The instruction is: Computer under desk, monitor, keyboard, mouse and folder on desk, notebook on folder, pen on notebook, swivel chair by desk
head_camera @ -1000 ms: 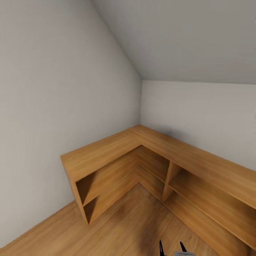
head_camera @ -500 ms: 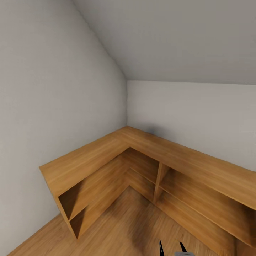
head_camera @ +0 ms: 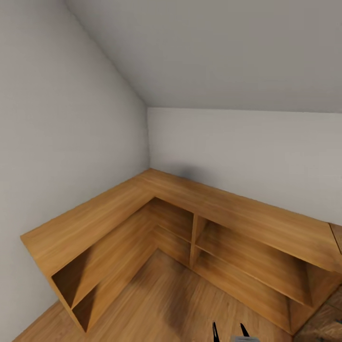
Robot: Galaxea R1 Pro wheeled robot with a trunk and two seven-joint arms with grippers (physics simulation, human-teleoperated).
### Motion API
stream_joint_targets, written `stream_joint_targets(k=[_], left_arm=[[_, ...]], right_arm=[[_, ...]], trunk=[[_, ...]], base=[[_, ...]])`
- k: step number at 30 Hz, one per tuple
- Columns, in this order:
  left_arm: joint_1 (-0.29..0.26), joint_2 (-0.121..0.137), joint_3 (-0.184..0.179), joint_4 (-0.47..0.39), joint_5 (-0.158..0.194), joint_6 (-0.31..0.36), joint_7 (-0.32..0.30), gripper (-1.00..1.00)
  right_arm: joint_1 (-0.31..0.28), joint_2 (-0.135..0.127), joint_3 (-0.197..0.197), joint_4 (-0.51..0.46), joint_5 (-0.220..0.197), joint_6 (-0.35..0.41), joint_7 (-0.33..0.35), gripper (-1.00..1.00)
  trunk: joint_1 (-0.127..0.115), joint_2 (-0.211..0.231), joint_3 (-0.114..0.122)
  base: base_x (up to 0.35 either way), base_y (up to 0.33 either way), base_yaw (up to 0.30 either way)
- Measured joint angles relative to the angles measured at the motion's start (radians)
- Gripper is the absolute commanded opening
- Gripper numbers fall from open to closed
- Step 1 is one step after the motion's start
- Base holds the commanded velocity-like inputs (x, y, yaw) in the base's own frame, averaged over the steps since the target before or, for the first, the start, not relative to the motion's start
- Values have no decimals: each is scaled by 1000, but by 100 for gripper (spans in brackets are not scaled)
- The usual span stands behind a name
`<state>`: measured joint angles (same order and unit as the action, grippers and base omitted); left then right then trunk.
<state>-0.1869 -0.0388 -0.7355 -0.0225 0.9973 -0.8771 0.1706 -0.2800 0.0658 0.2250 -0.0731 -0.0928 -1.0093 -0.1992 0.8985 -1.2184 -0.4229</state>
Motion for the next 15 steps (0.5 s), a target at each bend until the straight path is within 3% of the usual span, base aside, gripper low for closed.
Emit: stream_joint_targets(k=[9,15], left_arm=[[0,0,0,0,0,0,0,100],[0,0,1,0,0,-1,0,100]], right_arm=[[0,1,-1,-1,-2,66,-2,100],[0,2,-1,-2,-1,90,-2,100]], trunk=[[0,0,-3],[0,0,-5]], base=[[0,34,-294],[0,218,-294]])
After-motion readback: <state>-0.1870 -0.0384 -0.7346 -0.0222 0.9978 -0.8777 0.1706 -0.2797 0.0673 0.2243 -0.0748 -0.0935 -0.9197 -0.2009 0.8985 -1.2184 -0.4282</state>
